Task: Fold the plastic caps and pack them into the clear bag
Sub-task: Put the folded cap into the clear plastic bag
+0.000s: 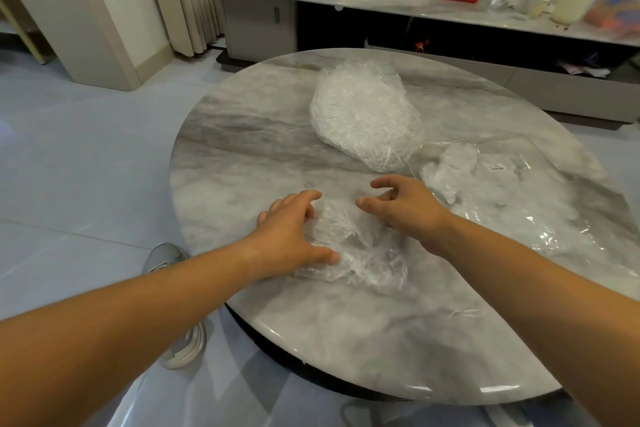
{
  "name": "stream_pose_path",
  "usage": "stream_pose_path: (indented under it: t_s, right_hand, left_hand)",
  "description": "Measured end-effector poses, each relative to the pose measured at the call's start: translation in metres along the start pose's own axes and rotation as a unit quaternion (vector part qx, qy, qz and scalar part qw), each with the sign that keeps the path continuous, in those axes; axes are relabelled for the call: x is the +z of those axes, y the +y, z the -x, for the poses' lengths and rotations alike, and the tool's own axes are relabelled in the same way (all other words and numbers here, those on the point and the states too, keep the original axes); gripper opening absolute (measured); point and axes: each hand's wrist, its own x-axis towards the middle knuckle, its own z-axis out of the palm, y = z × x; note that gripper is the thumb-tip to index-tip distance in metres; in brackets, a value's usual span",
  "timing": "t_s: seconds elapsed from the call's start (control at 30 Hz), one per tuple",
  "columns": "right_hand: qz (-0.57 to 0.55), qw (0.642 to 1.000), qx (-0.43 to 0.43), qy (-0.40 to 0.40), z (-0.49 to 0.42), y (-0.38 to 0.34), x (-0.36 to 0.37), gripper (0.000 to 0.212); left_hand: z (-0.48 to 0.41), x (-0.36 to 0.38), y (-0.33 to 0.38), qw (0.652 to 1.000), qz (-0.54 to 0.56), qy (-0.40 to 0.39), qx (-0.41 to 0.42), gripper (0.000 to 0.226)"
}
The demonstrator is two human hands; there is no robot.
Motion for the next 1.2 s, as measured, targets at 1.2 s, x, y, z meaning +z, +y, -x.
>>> stream_pose_path:
  t_s: [1.2]
  right_hand:
    - [0.303, 0.865, -0.391, -0.086, 0.097, 0.048, 0.015, 0.033]
  left_hand:
    - [0.016, -0.013, 0.007, 0.996, -0.019, -0.082, -0.036, 0.069]
